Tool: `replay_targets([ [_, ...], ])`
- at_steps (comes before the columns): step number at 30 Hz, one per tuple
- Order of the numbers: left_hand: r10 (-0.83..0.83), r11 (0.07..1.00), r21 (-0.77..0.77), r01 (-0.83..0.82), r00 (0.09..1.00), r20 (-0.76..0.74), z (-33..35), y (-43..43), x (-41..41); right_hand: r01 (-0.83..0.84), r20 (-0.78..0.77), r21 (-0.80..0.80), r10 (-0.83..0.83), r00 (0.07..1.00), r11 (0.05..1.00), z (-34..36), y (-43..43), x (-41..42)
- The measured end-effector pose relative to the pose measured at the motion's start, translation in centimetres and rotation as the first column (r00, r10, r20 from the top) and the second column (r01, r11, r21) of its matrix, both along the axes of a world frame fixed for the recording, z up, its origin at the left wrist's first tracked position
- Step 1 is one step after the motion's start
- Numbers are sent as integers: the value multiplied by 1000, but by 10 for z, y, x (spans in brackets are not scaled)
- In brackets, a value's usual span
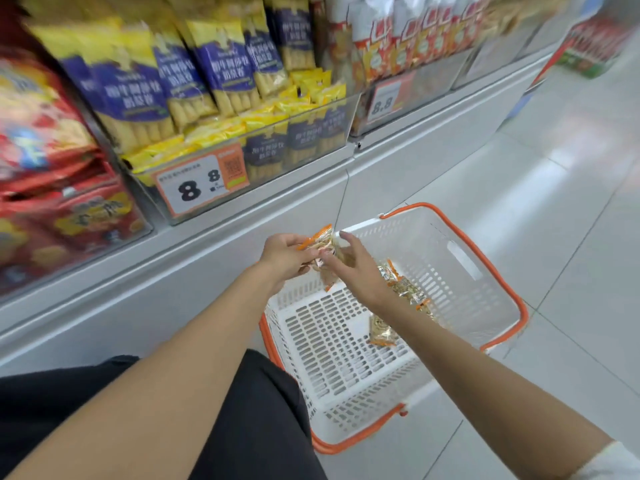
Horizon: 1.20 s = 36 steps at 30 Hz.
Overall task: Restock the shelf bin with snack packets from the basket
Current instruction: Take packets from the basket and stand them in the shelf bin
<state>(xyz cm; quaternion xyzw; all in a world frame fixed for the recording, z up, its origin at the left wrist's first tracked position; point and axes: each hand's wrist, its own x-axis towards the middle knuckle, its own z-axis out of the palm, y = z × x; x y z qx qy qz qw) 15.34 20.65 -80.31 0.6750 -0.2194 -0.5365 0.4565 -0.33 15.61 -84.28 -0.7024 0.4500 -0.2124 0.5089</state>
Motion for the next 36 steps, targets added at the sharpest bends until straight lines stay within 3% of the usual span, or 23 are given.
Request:
replay_targets([
  [8,83,978,-194,-79,996,13,103,2,5,74,118,-189,-52,992,979,114,-6,9],
  [14,35,952,-293,-87,983,-177,175,4,-5,163,227,-266,-102,969,950,182,3,2],
  [20,-21,952,-305,-42,980,-200,237,18,-1,-60,152,-233,98,983,971,242,24,-6],
  [25,-11,926,-378,-13,998,-63,269,37,8,-142,87,-242,167,982,960,282,41,0],
  [33,112,854,-511,-91,994,10,343,90,44,-227,33,-325,251,967,918,359,72,42],
  [36,-19,878,-474,70,993,113,368,122,76,-267,84,-338,311,947,902,381,88,69],
])
